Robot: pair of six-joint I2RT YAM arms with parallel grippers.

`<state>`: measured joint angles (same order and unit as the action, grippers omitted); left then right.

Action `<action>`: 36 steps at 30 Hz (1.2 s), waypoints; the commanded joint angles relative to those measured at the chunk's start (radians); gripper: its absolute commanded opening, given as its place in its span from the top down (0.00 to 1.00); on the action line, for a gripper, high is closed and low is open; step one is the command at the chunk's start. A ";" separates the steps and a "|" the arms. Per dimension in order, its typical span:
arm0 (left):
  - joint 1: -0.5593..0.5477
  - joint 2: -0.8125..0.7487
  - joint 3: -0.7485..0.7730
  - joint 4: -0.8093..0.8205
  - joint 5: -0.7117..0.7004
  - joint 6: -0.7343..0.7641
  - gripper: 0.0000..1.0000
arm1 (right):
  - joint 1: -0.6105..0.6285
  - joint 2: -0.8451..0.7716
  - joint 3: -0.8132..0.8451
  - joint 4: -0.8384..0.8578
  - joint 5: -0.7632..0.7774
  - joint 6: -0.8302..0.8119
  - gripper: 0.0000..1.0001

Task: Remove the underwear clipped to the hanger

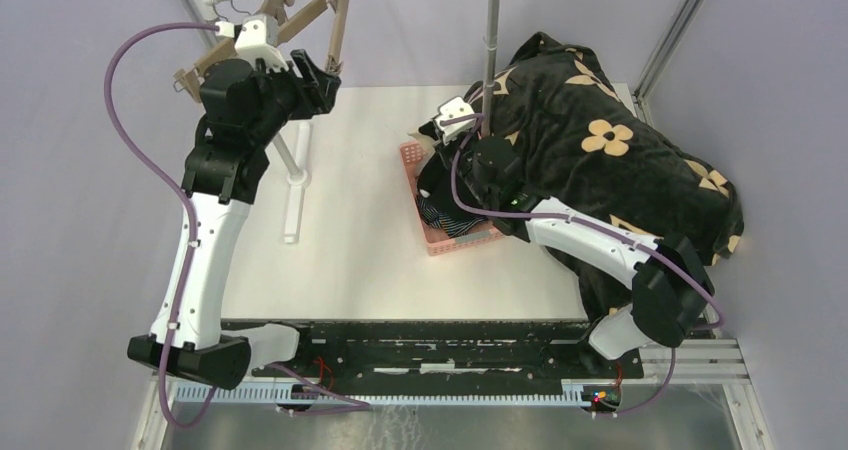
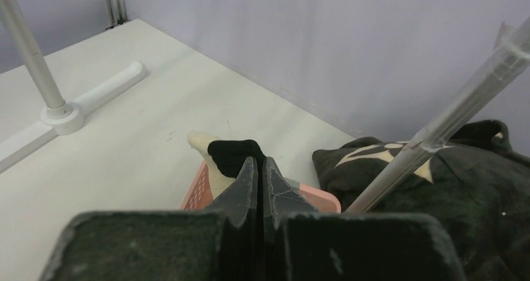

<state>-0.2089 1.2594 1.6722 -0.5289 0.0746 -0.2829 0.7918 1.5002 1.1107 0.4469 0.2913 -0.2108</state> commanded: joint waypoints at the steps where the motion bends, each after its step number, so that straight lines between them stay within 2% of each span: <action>1: 0.000 -0.063 -0.081 0.062 0.054 -0.025 0.33 | 0.003 0.043 -0.013 0.048 -0.004 0.086 0.99; 3: -0.001 -0.090 -0.105 0.066 0.069 -0.025 0.33 | 0.003 0.075 0.003 0.002 -0.001 0.113 0.99; 4: -0.001 -0.104 -0.113 0.066 0.071 -0.026 0.33 | 0.003 0.092 0.014 -0.022 -0.001 0.123 0.94; 5: -0.002 -0.118 -0.121 0.068 0.076 -0.027 0.33 | 0.003 0.105 0.024 -0.046 0.001 0.133 0.82; 7: -0.003 -0.146 -0.132 0.069 0.081 -0.028 0.33 | 0.004 0.123 0.025 -0.057 0.022 0.147 0.46; 11: -0.005 -0.196 -0.148 0.072 0.091 -0.027 0.33 | 0.003 0.108 0.003 -0.029 0.069 0.154 0.27; 18: -0.006 -0.261 -0.174 0.072 0.099 -0.016 0.33 | -0.015 0.032 0.019 -0.033 0.197 0.117 0.27; 24: -0.006 -0.324 -0.190 0.071 0.136 -0.022 0.33 | -0.033 -0.040 0.024 -0.115 0.215 0.132 0.26; 28: -0.007 -0.364 -0.197 0.053 0.158 -0.019 0.33 | -0.033 -0.145 -0.013 -0.159 0.257 0.169 0.21; 36: -0.006 -0.473 -0.269 0.029 0.044 0.007 0.33 | -0.034 -0.419 -0.192 -0.101 0.482 0.095 0.14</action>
<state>-0.2119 0.8314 1.4292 -0.5076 0.1768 -0.2825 0.7586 1.1843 0.9882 0.2821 0.6155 -0.0689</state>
